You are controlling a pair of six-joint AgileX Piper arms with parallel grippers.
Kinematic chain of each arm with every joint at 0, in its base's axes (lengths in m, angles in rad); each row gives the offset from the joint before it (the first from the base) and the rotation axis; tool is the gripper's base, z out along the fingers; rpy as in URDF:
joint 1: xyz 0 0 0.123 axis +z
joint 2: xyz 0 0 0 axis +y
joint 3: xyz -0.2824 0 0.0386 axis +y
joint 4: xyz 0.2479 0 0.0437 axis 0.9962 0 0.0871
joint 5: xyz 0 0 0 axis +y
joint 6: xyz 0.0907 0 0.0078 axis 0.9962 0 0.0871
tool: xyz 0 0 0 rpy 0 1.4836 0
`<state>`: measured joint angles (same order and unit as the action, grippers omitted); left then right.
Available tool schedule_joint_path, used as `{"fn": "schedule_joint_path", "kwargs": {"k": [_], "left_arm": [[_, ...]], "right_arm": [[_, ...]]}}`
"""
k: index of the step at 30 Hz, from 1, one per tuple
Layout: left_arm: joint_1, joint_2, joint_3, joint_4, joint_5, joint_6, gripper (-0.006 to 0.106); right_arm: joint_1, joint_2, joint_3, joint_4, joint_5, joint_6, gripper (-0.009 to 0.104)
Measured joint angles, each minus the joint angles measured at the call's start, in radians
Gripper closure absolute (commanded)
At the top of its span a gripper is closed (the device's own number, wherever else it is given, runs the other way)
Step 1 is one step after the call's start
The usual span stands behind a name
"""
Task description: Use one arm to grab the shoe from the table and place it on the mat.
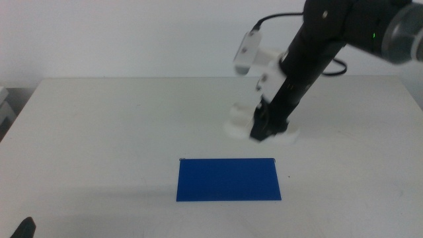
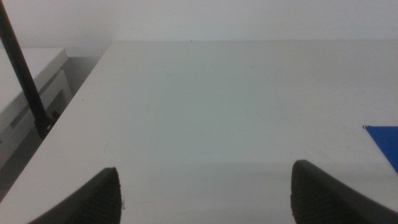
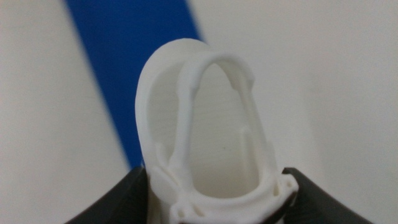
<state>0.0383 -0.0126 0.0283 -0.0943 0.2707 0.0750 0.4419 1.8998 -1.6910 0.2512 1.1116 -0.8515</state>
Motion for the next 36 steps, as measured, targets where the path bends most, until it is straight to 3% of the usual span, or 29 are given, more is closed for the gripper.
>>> {"fn": "schedule_joint_path", "kwargs": {"k": [12, 26, 36], "left_arm": [[0.0, 0.0, 0.0, 0.0, 0.0, 0.0, 0.007], [0.0, 0.0, 0.0, 0.0, 0.0, 0.0, 0.007], [0.0, 0.0, 0.0, 0.0, 0.0, 0.0, 0.007]], "right_arm": [[0.213, 0.021, 0.102, -0.059, -0.148, 0.11, 0.099], [0.231, 0.054, 0.102, -0.088, -0.167, 0.154, 0.099], [0.232, 0.054, 0.102, -0.088, -0.167, 0.486, 0.099]]}}
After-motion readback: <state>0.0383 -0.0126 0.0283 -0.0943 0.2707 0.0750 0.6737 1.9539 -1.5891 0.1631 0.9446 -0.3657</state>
